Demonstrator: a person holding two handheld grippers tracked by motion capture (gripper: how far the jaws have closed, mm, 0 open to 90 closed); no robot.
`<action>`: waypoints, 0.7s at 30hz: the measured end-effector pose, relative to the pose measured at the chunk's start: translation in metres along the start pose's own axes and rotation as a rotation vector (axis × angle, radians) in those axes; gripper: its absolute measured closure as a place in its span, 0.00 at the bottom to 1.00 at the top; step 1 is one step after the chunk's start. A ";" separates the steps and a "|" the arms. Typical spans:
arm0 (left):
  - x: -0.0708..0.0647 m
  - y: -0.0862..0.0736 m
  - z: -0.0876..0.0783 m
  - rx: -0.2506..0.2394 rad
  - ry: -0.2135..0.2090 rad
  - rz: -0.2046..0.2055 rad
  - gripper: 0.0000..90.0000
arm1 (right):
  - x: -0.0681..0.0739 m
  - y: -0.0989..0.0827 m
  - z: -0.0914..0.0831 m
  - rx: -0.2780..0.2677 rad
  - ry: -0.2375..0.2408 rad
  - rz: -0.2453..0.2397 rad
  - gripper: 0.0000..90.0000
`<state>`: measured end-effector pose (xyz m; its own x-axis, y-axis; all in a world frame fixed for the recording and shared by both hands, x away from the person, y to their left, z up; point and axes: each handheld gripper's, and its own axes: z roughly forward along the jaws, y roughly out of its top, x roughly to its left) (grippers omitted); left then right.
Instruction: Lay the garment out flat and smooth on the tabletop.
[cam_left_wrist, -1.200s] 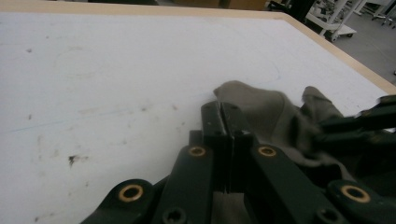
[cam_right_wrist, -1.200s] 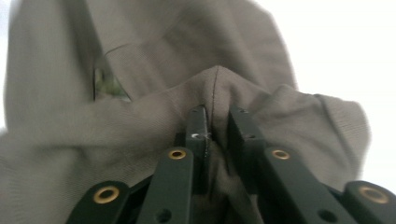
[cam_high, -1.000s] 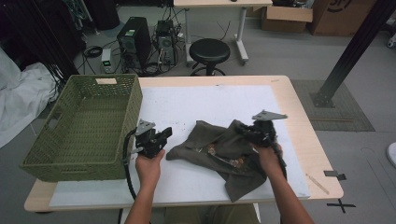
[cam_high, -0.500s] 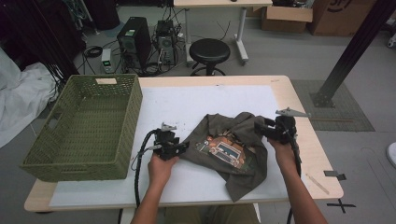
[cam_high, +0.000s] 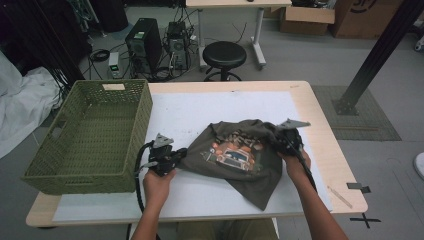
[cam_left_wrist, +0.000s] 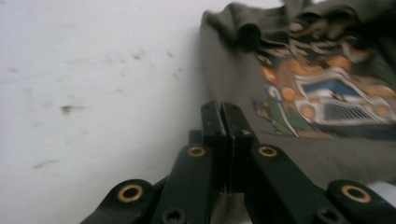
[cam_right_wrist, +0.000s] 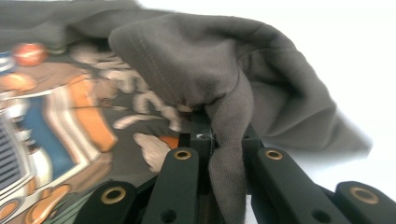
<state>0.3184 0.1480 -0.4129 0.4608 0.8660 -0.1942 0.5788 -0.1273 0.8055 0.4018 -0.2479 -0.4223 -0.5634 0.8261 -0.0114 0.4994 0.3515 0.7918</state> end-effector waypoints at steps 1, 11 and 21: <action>0.002 -0.001 -0.006 -0.028 0.013 -0.005 0.99 | 0.000 0.007 0.006 -0.011 -0.007 -0.017 0.93; 0.010 -0.012 0.007 -0.053 0.085 -0.028 0.69 | -0.008 0.021 0.032 -0.029 -0.185 0.060 0.63; 0.005 -0.024 0.026 0.106 0.095 0.002 0.66 | 0.049 -0.051 -0.049 0.025 0.016 0.143 0.55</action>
<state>0.3247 0.1426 -0.4477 0.3992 0.9070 -0.1344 0.6477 -0.1752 0.7415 0.3163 -0.2465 -0.4334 -0.4954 0.8616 0.1102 0.5912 0.2416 0.7695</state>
